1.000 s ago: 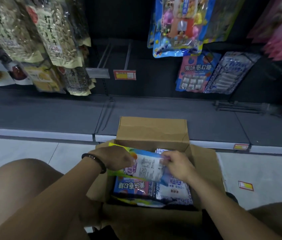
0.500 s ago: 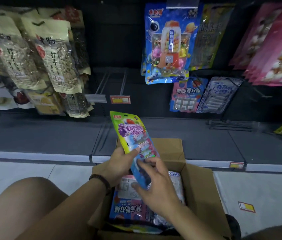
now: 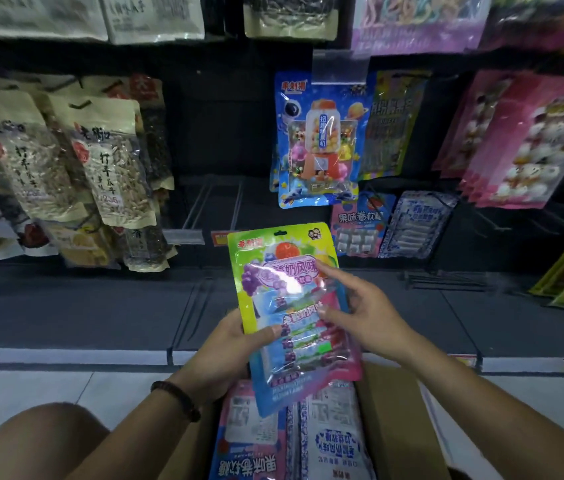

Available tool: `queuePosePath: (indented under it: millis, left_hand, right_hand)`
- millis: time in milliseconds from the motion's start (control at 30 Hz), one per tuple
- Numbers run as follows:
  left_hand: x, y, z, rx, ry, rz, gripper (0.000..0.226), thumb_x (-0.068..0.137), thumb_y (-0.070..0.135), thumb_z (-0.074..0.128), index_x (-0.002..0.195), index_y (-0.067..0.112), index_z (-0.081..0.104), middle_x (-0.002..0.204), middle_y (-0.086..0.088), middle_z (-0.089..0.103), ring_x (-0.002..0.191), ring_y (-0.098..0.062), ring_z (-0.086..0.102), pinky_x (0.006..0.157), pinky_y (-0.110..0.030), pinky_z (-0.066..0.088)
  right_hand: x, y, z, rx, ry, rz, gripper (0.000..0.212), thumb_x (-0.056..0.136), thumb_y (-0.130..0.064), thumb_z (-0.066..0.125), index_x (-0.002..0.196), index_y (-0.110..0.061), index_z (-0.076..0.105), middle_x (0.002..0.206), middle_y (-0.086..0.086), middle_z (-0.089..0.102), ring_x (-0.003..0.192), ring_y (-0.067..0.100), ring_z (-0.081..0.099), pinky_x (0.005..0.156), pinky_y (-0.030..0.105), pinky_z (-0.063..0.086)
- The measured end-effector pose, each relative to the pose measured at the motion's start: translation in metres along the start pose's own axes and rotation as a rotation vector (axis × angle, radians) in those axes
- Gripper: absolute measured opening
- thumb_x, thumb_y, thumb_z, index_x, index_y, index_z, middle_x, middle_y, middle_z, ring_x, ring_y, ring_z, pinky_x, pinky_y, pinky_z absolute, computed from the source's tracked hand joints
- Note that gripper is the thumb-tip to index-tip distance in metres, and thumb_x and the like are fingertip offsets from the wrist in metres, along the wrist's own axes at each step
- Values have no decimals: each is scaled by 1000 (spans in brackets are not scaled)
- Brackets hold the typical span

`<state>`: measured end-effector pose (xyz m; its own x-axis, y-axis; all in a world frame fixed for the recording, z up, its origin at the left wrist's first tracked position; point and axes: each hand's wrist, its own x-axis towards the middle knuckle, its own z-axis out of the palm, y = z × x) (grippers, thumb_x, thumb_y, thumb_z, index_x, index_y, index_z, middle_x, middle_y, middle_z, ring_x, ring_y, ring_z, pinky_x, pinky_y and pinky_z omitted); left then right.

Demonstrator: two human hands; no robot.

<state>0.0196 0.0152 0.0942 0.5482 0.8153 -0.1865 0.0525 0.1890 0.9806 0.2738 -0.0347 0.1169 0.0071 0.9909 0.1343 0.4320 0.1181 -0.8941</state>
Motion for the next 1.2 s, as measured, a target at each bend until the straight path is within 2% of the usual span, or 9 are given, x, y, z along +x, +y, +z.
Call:
queuePosePath:
  millis: [133, 300, 433, 600, 700, 800, 867, 967, 1200]
  left_hand:
    - [7, 8, 7, -65, 53, 89, 36, 106, 7, 60, 141, 15, 59, 135, -12, 72, 124, -37, 70, 106, -66, 51]
    - [17, 25, 25, -54, 120, 199, 35, 106, 11, 60, 141, 17, 60, 136, -7, 72, 124, -32, 70, 105, -56, 55]
    - [29, 55, 43, 5, 186, 306, 30, 107, 18, 58, 136, 22, 63, 128, 3, 76, 117, -21, 74, 97, -40, 62]
    - [52, 107, 74, 50, 217, 475, 28, 102, 15, 67, 128, 24, 63, 119, 1, 79, 107, -23, 78, 87, -46, 66]
    - [70, 138, 97, -4, 172, 568, 61, 99, 12, 71, 151, 33, 45, 127, 1, 76, 111, -23, 77, 89, -54, 64]
    - [92, 161, 117, 98, 125, 684, 101, 100, 7, 70, 159, 63, 11, 153, 10, 57, 132, -18, 65, 97, -50, 62]
    - [108, 174, 129, 249, 108, 739, 103, 101, 8, 69, 157, 67, 5, 169, 22, 30, 152, -3, 38, 114, -37, 50]
    - [135, 189, 145, 458, 105, 771, 92, 101, 15, 70, 161, 56, 16, 162, 37, 20, 141, 33, 10, 112, 2, 22]
    - [186, 205, 168, 619, 98, 792, 89, 98, 21, 74, 156, 65, 22, 154, 40, 31, 142, 20, 25, 122, -21, 24]
  right_hand:
    - [-3, -8, -5, 82, 57, -48, 79, 95, -11, 78, 150, -58, 46, 160, -32, 40, 102, -1, 56, 105, 44, 54]
    - [-9, -13, 1, 97, 221, -117, 83, 96, -10, 77, 156, -54, 40, 161, -37, 34, 151, 0, 37, 121, 52, 42]
    - [-11, -25, -17, 116, 323, -155, 81, 98, -12, 75, 156, -56, 39, 161, -33, 38, 151, 2, 38, 120, 51, 43]
    - [4, -38, -61, 96, 510, -199, 84, 92, -16, 82, 151, -60, 43, 150, -21, 51, 138, 2, 53, 108, 42, 55]
    - [13, -51, -97, 16, 569, -232, 88, 88, -19, 86, 150, -63, 42, 146, -25, 50, 132, -17, 46, 105, 14, 45]
    - [25, -56, -131, -11, 613, -233, 84, 89, -22, 85, 150, -61, 43, 151, -25, 50, 140, -10, 44, 117, 32, 43]
    - [34, -55, -147, -13, 659, -233, 82, 89, -21, 85, 150, -59, 45, 149, -27, 52, 137, -12, 45, 119, 35, 42]
    - [44, -48, -165, -8, 725, -233, 80, 89, -22, 85, 149, -59, 46, 141, -32, 51, 126, -28, 41, 114, 27, 39]
    - [67, -22, -199, 26, 829, -258, 78, 89, -22, 85, 146, -61, 48, 138, -38, 49, 125, -30, 40, 106, 18, 35]
